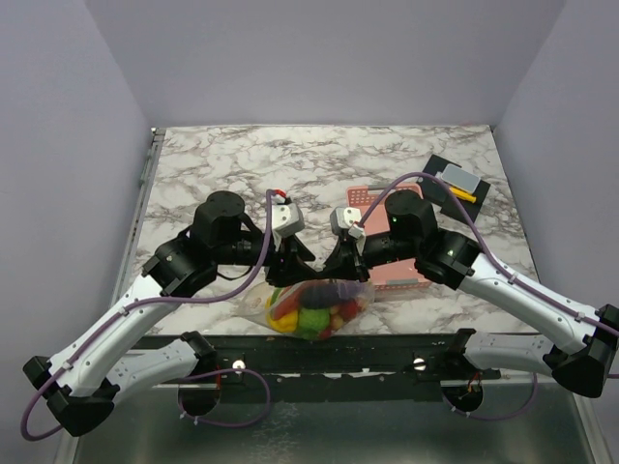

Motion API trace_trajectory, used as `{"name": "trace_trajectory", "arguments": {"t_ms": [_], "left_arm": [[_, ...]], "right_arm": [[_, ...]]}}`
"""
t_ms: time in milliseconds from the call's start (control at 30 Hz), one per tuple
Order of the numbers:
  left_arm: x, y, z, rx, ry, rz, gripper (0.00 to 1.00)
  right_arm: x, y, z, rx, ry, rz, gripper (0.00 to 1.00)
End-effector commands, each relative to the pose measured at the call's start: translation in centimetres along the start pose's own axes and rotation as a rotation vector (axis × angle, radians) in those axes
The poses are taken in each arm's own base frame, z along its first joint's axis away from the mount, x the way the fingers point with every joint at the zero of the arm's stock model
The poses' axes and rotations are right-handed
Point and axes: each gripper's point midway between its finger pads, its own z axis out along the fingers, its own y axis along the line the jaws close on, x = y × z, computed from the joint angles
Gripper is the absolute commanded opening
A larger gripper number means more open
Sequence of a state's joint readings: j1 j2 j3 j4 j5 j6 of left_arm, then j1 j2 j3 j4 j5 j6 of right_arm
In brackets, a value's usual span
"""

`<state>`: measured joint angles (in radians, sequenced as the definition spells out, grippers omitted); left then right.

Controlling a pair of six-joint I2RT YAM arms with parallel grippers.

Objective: Place the food in the zip-top bag and seal the zipper
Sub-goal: Zip the zipper food storage bag at the center of the board.

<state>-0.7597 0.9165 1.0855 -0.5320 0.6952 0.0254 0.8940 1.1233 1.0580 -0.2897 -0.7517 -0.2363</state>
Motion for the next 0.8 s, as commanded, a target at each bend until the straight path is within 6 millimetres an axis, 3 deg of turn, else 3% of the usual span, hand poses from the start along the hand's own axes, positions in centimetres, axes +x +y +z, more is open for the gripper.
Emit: {"name": "trace_trajectory", "arguments": {"t_ms": [0,300,767], "left_arm": [[-1.7,-0.7,0.0,0.042,-0.039,0.055,0.44],[-2.1,-1.2,0.3,0.085,-0.046,0.053,0.35],[-1.5,-2.2,0.4,0.152,-0.042,0.049,0.04]], "right_arm": [[-1.6,0.9,0.0,-0.049,-0.046,-0.029,0.01],[-1.5,0.7,0.1,-0.044,-0.042,-0.021,0.01],[-1.6,0.4,0.1,-0.021,-0.043,-0.013,0.01]]}}
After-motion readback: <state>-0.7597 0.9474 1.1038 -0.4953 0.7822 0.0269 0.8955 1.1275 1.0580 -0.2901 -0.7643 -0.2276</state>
